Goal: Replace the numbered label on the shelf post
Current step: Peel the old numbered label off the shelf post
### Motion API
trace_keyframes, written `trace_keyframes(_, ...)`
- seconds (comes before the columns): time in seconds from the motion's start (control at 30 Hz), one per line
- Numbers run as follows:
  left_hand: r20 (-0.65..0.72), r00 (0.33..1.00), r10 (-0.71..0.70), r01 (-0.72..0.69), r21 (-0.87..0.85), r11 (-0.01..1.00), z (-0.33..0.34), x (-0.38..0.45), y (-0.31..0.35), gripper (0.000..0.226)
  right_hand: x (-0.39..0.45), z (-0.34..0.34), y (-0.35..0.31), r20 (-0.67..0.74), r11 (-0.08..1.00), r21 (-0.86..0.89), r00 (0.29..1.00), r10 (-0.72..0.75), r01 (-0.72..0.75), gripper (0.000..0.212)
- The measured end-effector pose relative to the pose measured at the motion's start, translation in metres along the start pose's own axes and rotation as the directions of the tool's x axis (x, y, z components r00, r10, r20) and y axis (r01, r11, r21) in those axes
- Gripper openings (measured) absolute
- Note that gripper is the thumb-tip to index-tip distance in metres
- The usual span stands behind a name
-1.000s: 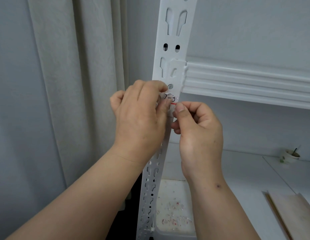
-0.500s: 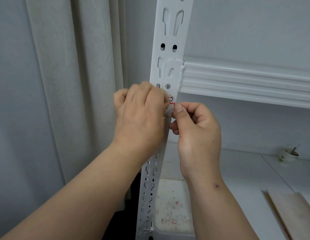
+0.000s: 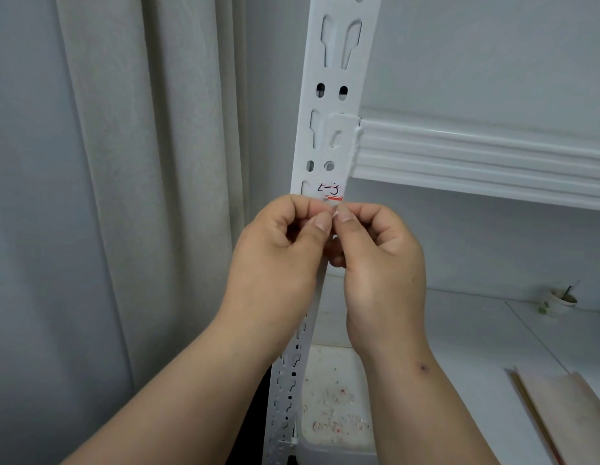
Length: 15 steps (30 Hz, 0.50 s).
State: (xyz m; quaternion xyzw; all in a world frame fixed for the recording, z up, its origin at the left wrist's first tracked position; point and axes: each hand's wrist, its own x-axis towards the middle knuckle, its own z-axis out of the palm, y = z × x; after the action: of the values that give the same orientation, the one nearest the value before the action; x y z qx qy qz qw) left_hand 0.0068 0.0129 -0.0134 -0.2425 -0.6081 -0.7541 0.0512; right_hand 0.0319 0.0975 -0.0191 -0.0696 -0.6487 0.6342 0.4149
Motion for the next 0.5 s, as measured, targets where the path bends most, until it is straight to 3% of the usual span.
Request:
trace_keyframes(0.13, 0.036, 0.998, -0.041, 0.042, -0.009, 0.999, -0.0020, -0.0003, -0.0070, 0.016, -0.0050, -0.0005, -0.0010, 0.036, 0.999, 0.043, 0.999, 0.023, -0.024, 0.014)
trace_keyframes(0.4, -0.005, 1.000, -0.004, 0.004, 0.025, 1.000, -0.0044, -0.0056, -0.0096, 0.027, -0.0052, -0.0025, 0.0008, -0.020, 1.000, -0.017, 1.000, -0.018, 0.018, 0.016)
trace_keyframes(0.5, -0.028, 0.999, -0.040, 0.038, -0.054, 0.998, -0.0047, -0.0070, -0.0093, 0.024, -0.0044, -0.0023, 0.0015, -0.063, 1.000, 0.021, 0.998, 0.002, -0.001, 0.019)
